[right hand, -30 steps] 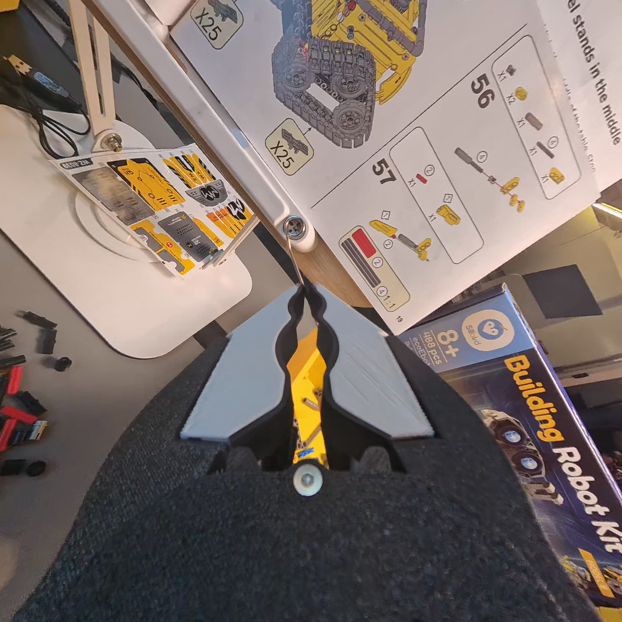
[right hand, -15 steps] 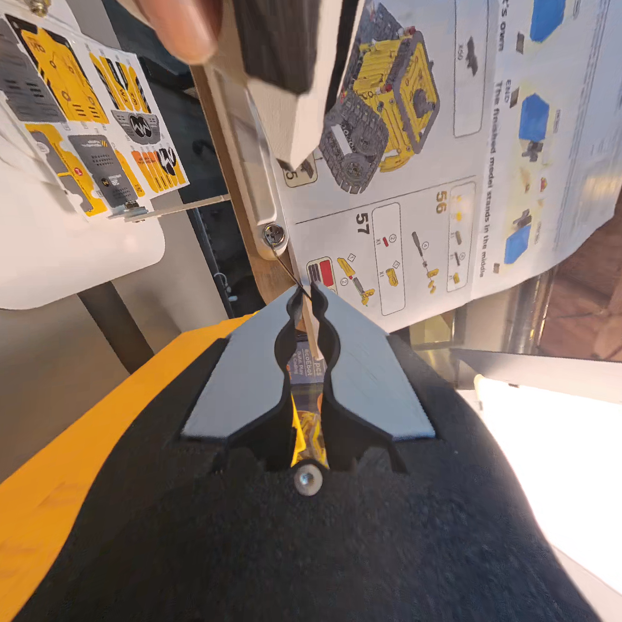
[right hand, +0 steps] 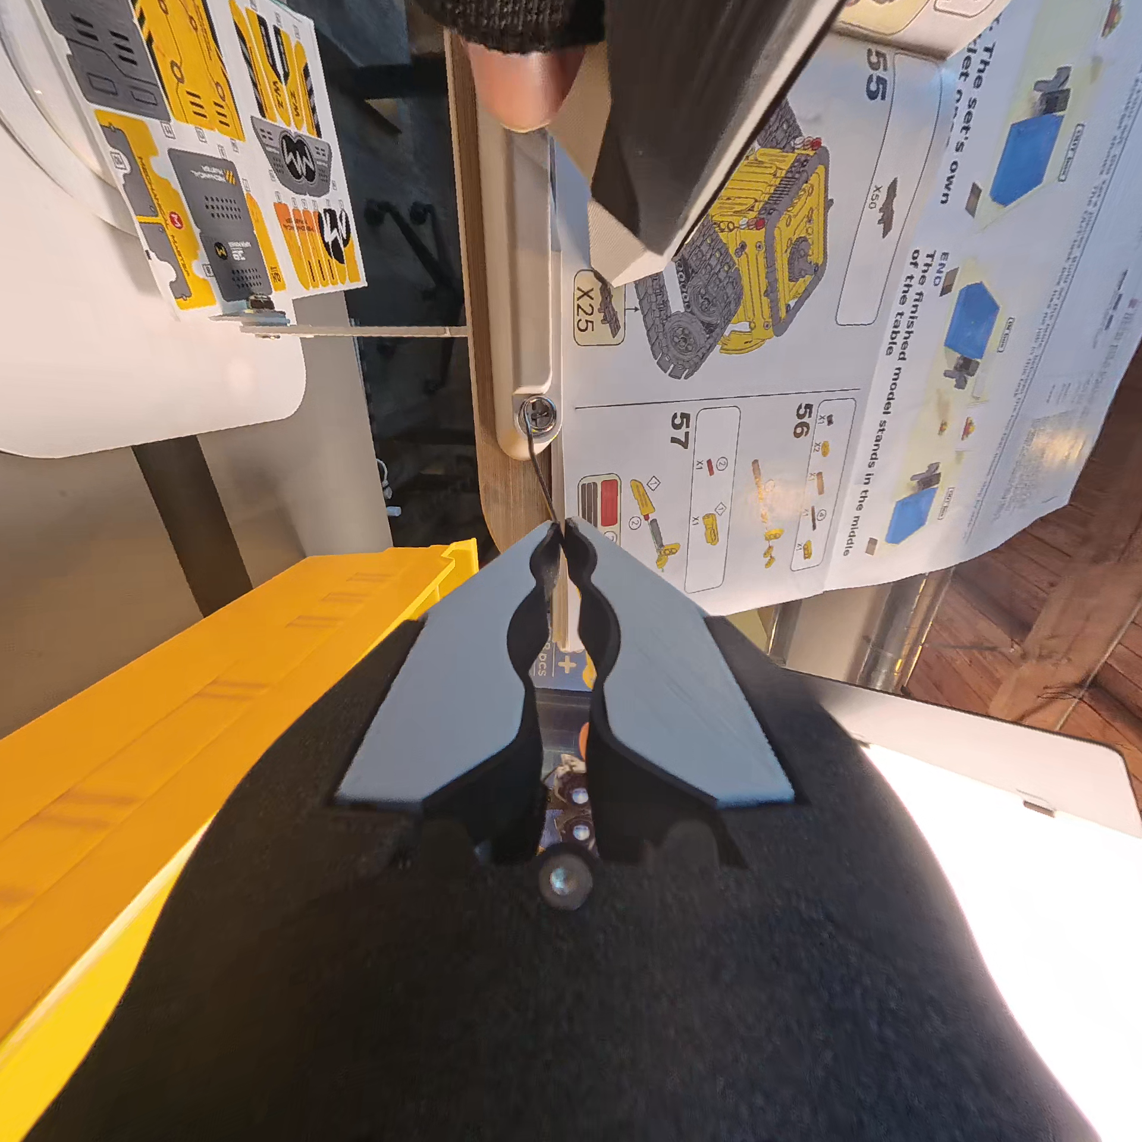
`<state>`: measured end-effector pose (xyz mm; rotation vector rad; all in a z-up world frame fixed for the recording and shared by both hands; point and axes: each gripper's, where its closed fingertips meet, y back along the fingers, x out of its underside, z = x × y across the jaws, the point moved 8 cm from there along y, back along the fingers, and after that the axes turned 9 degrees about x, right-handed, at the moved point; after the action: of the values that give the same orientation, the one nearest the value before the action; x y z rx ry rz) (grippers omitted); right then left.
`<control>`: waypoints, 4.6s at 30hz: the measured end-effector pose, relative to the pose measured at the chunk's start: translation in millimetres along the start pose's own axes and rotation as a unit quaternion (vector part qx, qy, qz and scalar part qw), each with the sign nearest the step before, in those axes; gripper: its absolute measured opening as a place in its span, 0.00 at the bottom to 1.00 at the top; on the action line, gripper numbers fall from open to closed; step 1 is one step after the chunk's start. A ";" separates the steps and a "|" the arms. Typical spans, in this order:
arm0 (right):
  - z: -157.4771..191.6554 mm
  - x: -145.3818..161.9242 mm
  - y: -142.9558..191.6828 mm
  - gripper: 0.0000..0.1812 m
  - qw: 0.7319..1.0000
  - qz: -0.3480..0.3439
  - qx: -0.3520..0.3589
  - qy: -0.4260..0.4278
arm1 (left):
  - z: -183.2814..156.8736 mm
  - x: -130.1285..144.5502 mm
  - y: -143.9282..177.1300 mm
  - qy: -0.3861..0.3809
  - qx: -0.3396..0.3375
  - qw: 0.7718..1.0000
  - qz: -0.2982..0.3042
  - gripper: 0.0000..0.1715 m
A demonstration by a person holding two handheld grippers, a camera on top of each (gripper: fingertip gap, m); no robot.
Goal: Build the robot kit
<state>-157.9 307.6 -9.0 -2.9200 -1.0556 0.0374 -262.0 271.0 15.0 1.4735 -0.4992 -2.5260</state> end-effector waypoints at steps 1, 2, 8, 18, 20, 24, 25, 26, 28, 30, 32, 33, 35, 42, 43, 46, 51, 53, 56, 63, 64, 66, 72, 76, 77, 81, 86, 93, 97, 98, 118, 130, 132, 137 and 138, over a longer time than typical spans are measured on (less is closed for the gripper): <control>-1.0 -0.9 0.1 0.00 1.000 0.002 -0.001 0.010 | 0.8 -0.1 0.1 0.007 0.006 1.000 0.000 0.00; -2.5 -1.7 0.0 0.00 1.000 0.003 -0.002 0.023 | 1.8 -0.3 0.2 0.016 0.014 1.000 0.000 0.00; -9.2 -7.1 -0.9 0.00 0.995 0.011 -0.018 0.102 | 2.7 -0.7 0.2 0.031 0.023 0.999 -0.003 0.00; -19.2 -15.2 -8.0 0.01 0.985 0.006 -0.017 0.173 | 1.9 1.1 0.4 0.052 0.029 0.998 -0.021 0.00; -21.8 -17.5 -12.9 0.02 0.983 -0.005 -0.013 0.183 | 2.1 1.0 0.4 0.055 0.033 0.998 -0.023 0.00; -22.6 -20.8 -22.1 0.04 0.987 -0.023 -0.005 0.158 | 2.9 3.2 1.1 0.065 0.058 0.996 -0.025 0.00; -21.8 -18.6 -21.5 0.04 0.989 -0.027 0.000 0.143 | 2.5 4.3 1.1 0.070 0.072 0.995 -0.028 0.00; -21.2 -16.0 -19.4 0.06 0.991 -0.036 0.008 0.125 | 1.3 6.2 1.3 0.075 0.094 0.992 -0.032 0.00; -19.4 -9.2 -12.5 0.10 0.997 -0.039 -0.003 0.062 | 2.2 9.6 8.5 0.085 0.122 0.987 -0.058 0.00; -20.3 -4.7 -2.3 0.19 0.998 -0.049 -0.019 -0.023 | 11.5 12.1 26.2 0.102 0.112 0.982 -0.109 0.00; -23.6 2.3 6.6 0.21 0.994 -0.057 -0.017 -0.097 | 27.0 20.6 43.8 0.134 0.087 0.978 -0.136 0.00; -24.5 6.6 9.5 0.21 0.988 -0.060 -0.022 -0.140 | 35.4 27.1 50.3 0.150 0.076 0.976 -0.136 0.00; -24.6 17.9 7.8 0.16 0.972 -0.049 -0.040 -0.227 | 51.3 41.4 59.0 0.168 0.054 0.976 -0.125 0.00; -18.1 40.1 -19.0 0.12 0.945 -0.020 -0.070 -0.319 | 72.2 70.8 59.7 0.149 0.029 0.986 -0.073 0.00; -17.8 41.4 -21.1 0.12 0.944 -0.021 -0.071 -0.323 | 71.5 70.7 59.7 0.146 0.030 0.986 -0.073 0.00; -17.3 45.0 -26.9 0.13 0.938 -0.020 -0.074 -0.338 | 68.2 69.3 59.7 0.133 0.023 0.988 -0.071 0.00; -18.3 47.7 -28.5 0.13 0.930 -0.019 -0.084 -0.357 | 66.1 69.0 60.9 0.120 0.020 0.990 -0.067 0.00; -19.7 49.5 -26.9 0.13 0.927 -0.015 -0.088 -0.365 | 66.6 68.8 62.6 0.125 0.022 0.990 -0.067 0.00; -27.9 50.2 -14.4 0.14 0.904 -0.031 -0.092 -0.417 | 66.6 67.3 70.2 0.131 0.021 0.988 -0.080 0.00; -47.2 42.9 43.2 0.18 0.783 -0.103 -0.128 -0.600 | 62.9 67.2 94.7 0.152 0.008 0.981 -0.118 0.03; -47.3 40.3 51.8 0.18 0.768 -0.114 -0.133 -0.617 | 61.4 67.0 97.7 0.157 0.009 0.980 -0.123 0.03; -45.8 34.3 67.6 0.19 0.744 -0.133 -0.137 -0.640 | 56.6 66.3 104.7 0.170 0.011 0.975 -0.139 0.04; -34.8 16.0 97.9 0.22 0.704 -0.170 -0.128 -0.678 | 30.3 69.2 135.7 0.199 -0.007 0.958 -0.204 0.09; -30.6 9.8 97.7 0.24 0.704 -0.170 -0.131 -0.677 | 16.7 76.2 147.9 0.200 -0.022 0.954 -0.222 0.10; -30.7 9.1 97.9 0.24 0.698 -0.173 -0.134 -0.682 | 15.3 77.2 149.4 0.195 -0.026 0.955 -0.222 0.10; -30.9 12.6 99.6 0.29 0.687 -0.173 -0.135 -0.693 | 11.4 81.2 153.3 0.203 -0.037 0.948 -0.243 0.13; -28.8 15.1 96.4 0.39 0.690 -0.161 -0.132 -0.694 | 11.8 81.3 152.8 0.187 -0.061 0.949 -0.247 0.28; -16.5 5.1 93.9 0.39 0.703 -0.158 -0.137 -0.680 | 5.5 81.4 143.9 0.210 -0.031 0.951 -0.224 0.39; -10.3 -1.8 93.5 0.39 0.698 -0.158 -0.156 -0.681 | -0.6 85.5 132.2 0.217 -0.013 0.954 -0.205 0.50; -9.1 -3.8 93.6 0.39 0.697 -0.159 -0.162 -0.681 | -2.1 86.1 130.8 0.216 -0.011 0.954 -0.208 0.50; -5.9 -8.3 94.1 0.38 0.694 -0.163 -0.178 -0.678 | -7.7 85.6 127.8 0.201 -0.016 0.957 -0.209 0.47; -0.3 -14.2 95.1 0.33 0.688 -0.169 -0.205 -0.675 | -9.0 85.6 127.1 0.198 -0.013 0.958 -0.207 0.46; -0.1 -13.7 94.8 0.33 0.687 -0.168 -0.205 -0.676 | -8.8 85.8 127.1 0.199 -0.014 0.958 -0.207 0.46; 0.6 -13.1 94.3 0.33 0.686 -0.166 -0.204 -0.679 | -8.0 85.8 127.8 0.198 -0.016 0.958 -0.207 0.46; 0.7 -13.4 94.4 0.33 0.686 -0.166 -0.204 -0.678 | -7.9 85.9 127.9 0.199 -0.017 0.958 -0.207 0.46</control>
<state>-108.0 226.6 -13.5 -2.5479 -1.7632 2.5001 -300.0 123.7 -10.8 2.1939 -0.0864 -2.3868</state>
